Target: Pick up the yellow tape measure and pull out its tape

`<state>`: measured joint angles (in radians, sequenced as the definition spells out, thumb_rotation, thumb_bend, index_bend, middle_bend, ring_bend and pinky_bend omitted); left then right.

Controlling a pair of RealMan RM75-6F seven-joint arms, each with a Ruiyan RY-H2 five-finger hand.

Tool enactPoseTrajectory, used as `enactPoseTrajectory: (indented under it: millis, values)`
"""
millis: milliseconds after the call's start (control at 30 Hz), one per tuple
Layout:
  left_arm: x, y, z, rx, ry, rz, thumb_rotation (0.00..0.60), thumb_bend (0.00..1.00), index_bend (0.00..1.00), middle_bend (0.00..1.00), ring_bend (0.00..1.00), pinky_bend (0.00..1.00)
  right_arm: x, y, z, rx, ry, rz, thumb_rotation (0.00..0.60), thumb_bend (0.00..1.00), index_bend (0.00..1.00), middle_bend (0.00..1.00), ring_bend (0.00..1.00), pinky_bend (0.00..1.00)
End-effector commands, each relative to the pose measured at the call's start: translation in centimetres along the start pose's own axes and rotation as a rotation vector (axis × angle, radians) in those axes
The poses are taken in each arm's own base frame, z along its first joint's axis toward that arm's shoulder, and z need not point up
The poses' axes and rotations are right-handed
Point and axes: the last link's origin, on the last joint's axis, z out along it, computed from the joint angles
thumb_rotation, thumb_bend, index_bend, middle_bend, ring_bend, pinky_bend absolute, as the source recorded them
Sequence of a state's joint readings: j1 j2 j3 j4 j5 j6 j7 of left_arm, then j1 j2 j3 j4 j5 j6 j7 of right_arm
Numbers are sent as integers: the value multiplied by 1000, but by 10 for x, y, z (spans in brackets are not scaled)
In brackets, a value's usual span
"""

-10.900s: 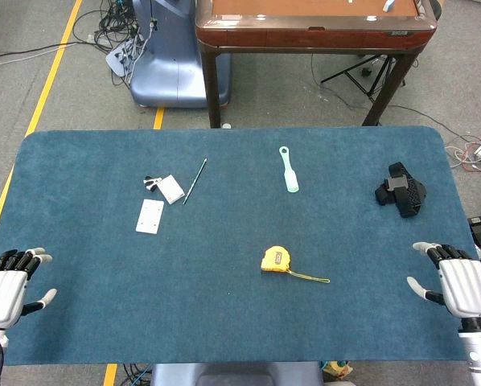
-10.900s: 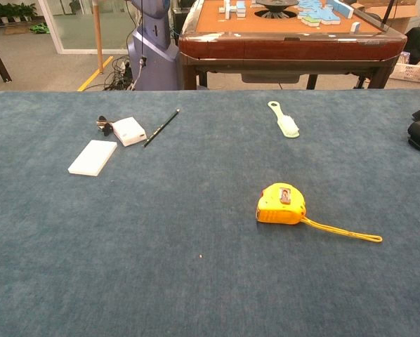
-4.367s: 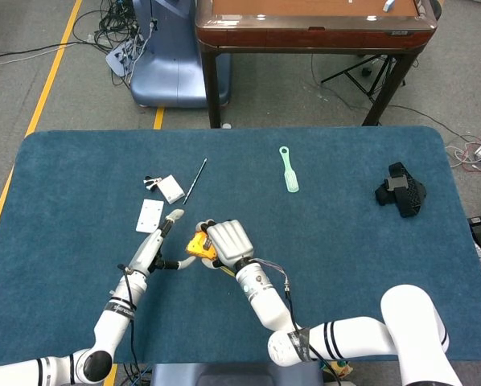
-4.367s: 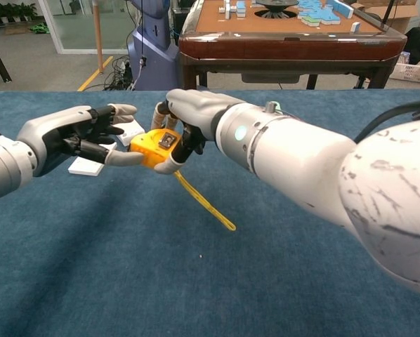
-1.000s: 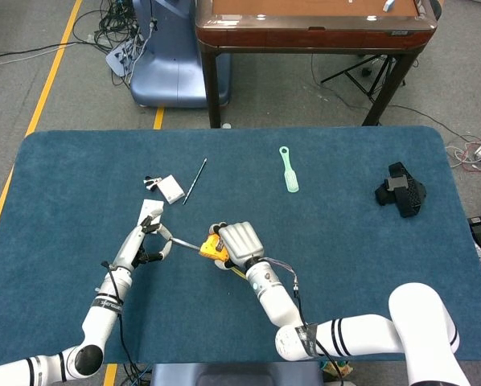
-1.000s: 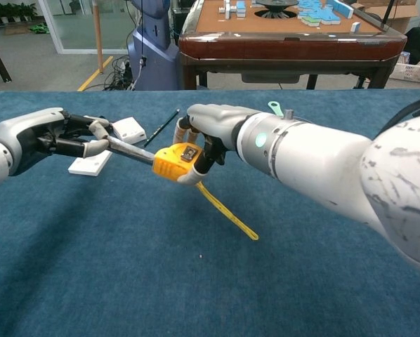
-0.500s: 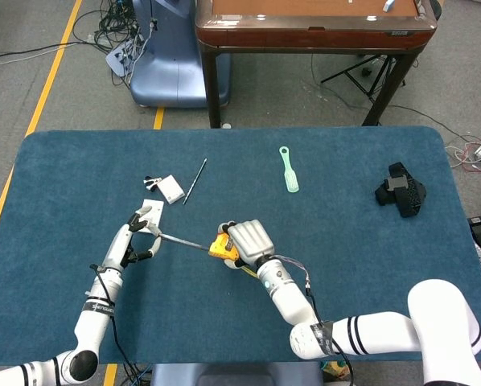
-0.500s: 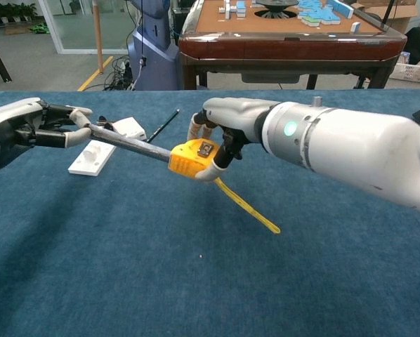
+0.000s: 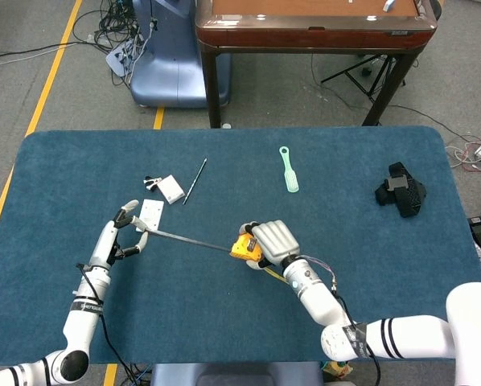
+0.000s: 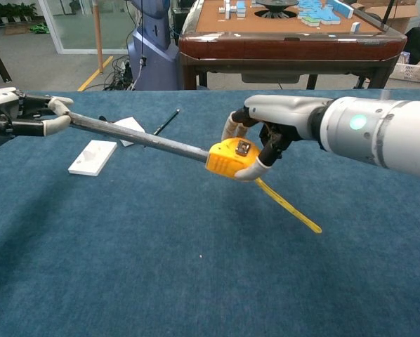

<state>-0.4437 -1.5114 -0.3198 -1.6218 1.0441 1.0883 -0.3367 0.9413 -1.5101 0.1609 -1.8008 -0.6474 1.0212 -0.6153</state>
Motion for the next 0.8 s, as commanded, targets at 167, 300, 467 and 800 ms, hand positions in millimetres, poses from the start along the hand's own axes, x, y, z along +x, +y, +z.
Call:
enactPoseTrajectory:
  millis: [167, 300, 467, 800]
  values:
    - [11, -3, 1, -1, 27, -18, 600, 504, 575, 99, 0, 0, -1, 25, -19, -5, -19, -3, 600, 788, 672, 729, 713, 415]
    - [18, -5, 2, 5, 42, -18, 600, 504, 575, 98, 0, 0, -2, 39, -29, -17, -19, -2, 600, 788, 674, 730, 714, 415]
    - [27, -9, 1, 15, 62, -15, 600, 504, 575, 98, 0, 0, -2, 57, -43, -34, -20, 6, 600, 788, 674, 731, 715, 415]
    - [39, -11, -1, 32, 82, -22, 600, 504, 575, 98, 0, 0, -1, 79, -66, -58, -18, -8, 600, 788, 674, 731, 717, 415]
